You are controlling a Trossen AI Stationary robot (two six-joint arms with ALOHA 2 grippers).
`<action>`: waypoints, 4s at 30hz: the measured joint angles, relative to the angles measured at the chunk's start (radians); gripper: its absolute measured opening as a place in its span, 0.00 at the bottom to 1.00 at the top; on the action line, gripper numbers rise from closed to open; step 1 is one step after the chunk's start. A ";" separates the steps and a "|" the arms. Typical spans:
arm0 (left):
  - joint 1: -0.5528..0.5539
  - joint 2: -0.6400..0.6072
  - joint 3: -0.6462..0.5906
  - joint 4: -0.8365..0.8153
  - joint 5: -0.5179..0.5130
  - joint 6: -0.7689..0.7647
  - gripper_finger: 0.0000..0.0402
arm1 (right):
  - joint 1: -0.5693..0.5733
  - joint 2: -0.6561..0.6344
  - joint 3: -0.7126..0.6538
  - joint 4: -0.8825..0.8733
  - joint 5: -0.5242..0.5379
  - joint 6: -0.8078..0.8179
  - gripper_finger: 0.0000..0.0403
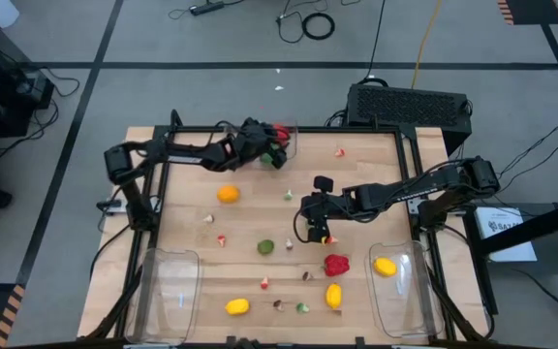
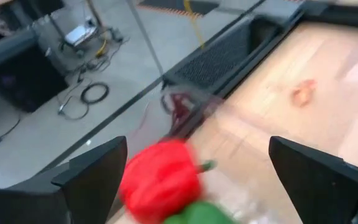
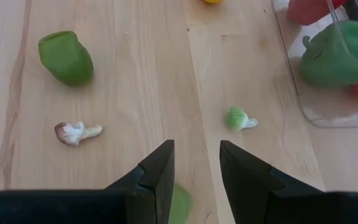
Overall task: Sort produce into baskets
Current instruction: Put the red bell pepper into the top transparent bin
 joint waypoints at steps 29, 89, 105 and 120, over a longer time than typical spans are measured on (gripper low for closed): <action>-0.508 -0.459 -0.073 -0.712 0.010 -0.105 0.46 | 0.294 -0.061 0.147 -0.383 -0.197 0.386 0.44; -0.647 -0.591 -0.124 -0.842 -0.062 -0.218 0.45 | 0.336 0.381 0.372 -0.596 -0.245 0.283 0.29; -0.647 -0.591 -0.123 -0.842 -0.075 -0.219 0.45 | 0.336 0.381 0.372 -0.598 -0.245 0.235 0.04; -0.647 -0.591 -0.123 -0.842 -0.075 -0.219 0.45 | 0.304 0.380 0.437 -0.626 -0.239 0.206 0.02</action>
